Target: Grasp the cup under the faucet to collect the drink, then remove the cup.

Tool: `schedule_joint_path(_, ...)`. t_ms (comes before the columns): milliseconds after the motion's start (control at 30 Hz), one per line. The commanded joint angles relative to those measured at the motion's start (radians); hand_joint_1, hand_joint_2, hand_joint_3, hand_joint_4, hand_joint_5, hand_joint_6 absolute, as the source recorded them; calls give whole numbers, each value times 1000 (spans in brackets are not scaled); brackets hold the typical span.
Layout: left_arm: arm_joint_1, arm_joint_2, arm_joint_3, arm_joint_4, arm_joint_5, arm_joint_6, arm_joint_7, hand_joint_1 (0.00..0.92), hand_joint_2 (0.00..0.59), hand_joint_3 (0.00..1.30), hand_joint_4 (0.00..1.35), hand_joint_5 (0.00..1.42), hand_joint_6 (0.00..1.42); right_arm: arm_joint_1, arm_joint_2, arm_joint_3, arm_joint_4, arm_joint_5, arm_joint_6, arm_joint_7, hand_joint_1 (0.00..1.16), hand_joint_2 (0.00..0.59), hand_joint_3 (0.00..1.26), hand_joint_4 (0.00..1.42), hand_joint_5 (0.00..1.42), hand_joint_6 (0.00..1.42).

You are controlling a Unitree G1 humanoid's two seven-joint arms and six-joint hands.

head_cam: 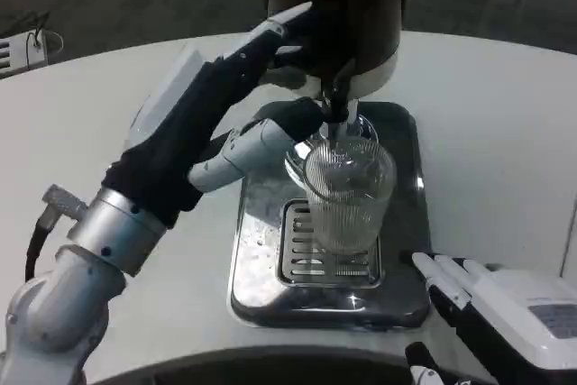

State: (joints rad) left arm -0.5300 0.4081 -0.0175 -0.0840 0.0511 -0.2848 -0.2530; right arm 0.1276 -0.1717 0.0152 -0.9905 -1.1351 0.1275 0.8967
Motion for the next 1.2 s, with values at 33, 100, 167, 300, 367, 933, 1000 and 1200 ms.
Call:
schedule_joint_path(33,-29,0,-19,30,0,23,-50,0,55,145,89,208,290,10,4,2,-20,-9,1,-5,336,586,0,0,0,0)
schedule_joint_path(100,-36,-3,-22,38,2,23,-60,0,57,135,78,196,282,12,5,2,-22,-10,1,-4,337,586,0,0,0,0)
schedule_joint_path(167,-40,-6,-26,43,3,25,-69,0,52,125,67,185,267,14,7,1,-24,-11,2,-4,338,586,0,0,0,0)
schedule_joint_path(300,-46,-5,-40,49,14,33,-85,0,54,104,35,162,230,18,7,-1,-27,-10,3,-4,339,586,0,0,0,0)
schedule_joint_path(367,-52,-3,-50,55,20,38,-97,0,54,85,22,151,222,19,8,-1,-28,-9,2,-5,339,586,0,0,0,0)
schedule_joint_path(933,-104,40,-124,81,111,71,-184,0,57,62,0,126,187,28,1,-16,-36,16,6,-3,338,586,0,0,0,0)
schedule_joint_path(1000,-106,44,-131,81,122,70,-189,0,56,62,0,126,185,30,3,-23,-38,25,11,-6,337,586,0,0,0,0)
schedule_joint_path(1200,-121,69,-171,92,176,53,-207,0,51,52,0,115,144,25,23,-86,-26,146,78,-39,341,545,0,0,0,0)
